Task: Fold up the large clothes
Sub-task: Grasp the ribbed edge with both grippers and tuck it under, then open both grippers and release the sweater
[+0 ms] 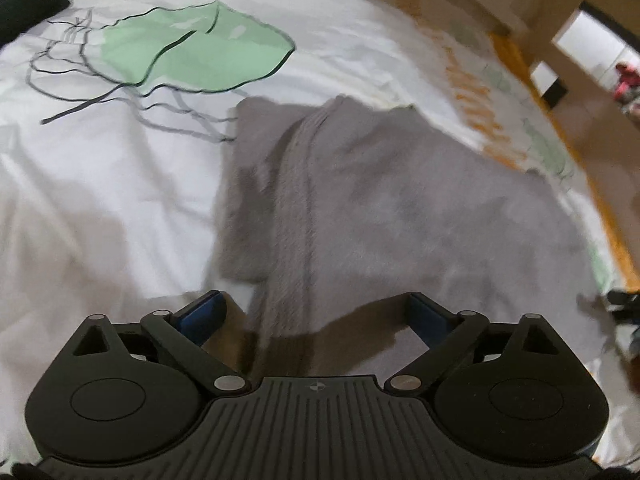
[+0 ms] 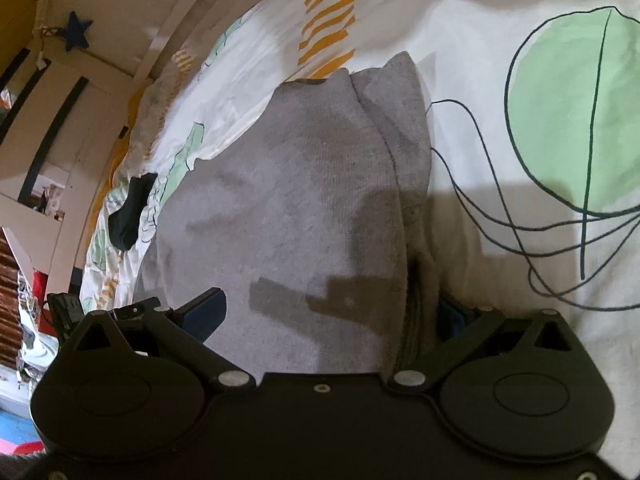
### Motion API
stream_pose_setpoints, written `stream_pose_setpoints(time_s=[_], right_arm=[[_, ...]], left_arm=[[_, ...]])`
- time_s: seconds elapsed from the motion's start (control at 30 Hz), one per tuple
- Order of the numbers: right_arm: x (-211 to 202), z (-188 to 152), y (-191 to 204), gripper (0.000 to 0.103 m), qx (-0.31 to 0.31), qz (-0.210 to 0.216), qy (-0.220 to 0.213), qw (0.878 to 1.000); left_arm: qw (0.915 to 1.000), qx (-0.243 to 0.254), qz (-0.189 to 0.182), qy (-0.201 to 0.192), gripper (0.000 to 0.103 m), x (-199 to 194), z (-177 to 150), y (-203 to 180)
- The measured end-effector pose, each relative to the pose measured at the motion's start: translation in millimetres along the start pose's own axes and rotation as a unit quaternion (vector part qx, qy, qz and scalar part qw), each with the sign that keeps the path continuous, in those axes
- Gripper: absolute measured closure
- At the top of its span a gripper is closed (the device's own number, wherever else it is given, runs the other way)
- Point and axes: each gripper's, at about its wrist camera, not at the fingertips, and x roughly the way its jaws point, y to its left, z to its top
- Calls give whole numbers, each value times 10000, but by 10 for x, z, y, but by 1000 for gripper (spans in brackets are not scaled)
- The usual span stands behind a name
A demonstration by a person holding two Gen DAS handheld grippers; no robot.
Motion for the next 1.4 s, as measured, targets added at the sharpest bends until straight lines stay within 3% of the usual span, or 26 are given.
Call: stream_pose_setpoints(time_s=[0.07, 0.23, 0.3, 0.33, 0.37, 0.43, 0.47, 0.5, 0.57, 0.73, 0.87, 1.03, 1.17, 1.23, 1.27, 1.37, 1.4], right_arm=[[2, 1, -13, 0, 32, 30, -49, 10000], [-28, -9, -76, 0, 187, 204, -276, 9992], [-36, -17, -83, 0, 253, 256, -390, 9986], [-38, -21, -86, 0, 254, 268, -437, 9984], [-36, -30, -81, 0, 235, 265, -479, 9982], [-34, -53, -39, 2, 137, 173, -540, 9983], [-34, -70, -2, 14, 42, 40, -570, 9984], [-31, -89, 44, 42, -45, -128, -607, 9981], [-2, -144, 26, 74, 232, -93, -677, 9974], [-48, -280, 170, 76, 504, -308, -976, 9935], [-234, -408, 340, 78, 541, -114, -1068, 9927], [-416, -727, 504, 80, 570, 20, -737, 9956], [-517, -1050, 486, 80, 589, -52, -333, 9977], [-523, -1175, 428, 80, 540, -309, -115, 9980], [-514, -1206, 409, 78, 517, -434, -40, 9977], [-497, -1211, 481, 72, 359, -766, -116, 9963], [-503, -1190, 537, 62, 249, -848, -182, 9959]], left_arm=[[9992, -163, -326, -151, 5, 68, 47, 16], [9926, -752, -751, -595, 7, 128, 54, 58], [9897, -923, -857, -683, 30, 111, 47, 104], [9887, -991, -888, -690, 64, 109, 53, 126], [9871, -1093, -982, -634, 74, 124, 62, 157], [9826, -1340, -1174, -531, 76, 139, 60, 196], [9815, -1389, -1197, -547, 77, 135, 57, 200], [9820, -1360, -1187, -562, 78, 125, 62, 188], [9839, -1207, -1153, -631, 79, 48, 68, 139], [9795, -1259, -1390, -731, 81, -244, 48, 83], [9825, -1047, -1350, -737, 81, -551, -27, 53], [9849, -1097, -1254, -475, 81, -900, -239, 249], [9931, -682, -919, 264, 75, -979, -464, 356], [9960, -617, -431, 477, 69, -922, -570, 422], [9970, -584, -183, 477, 64, -897, -612, 456], [9976, -673, -126, 137, 61, -949, -670, 508], [9970, -764, -101, -64, 62, -1008, -690, 487]])
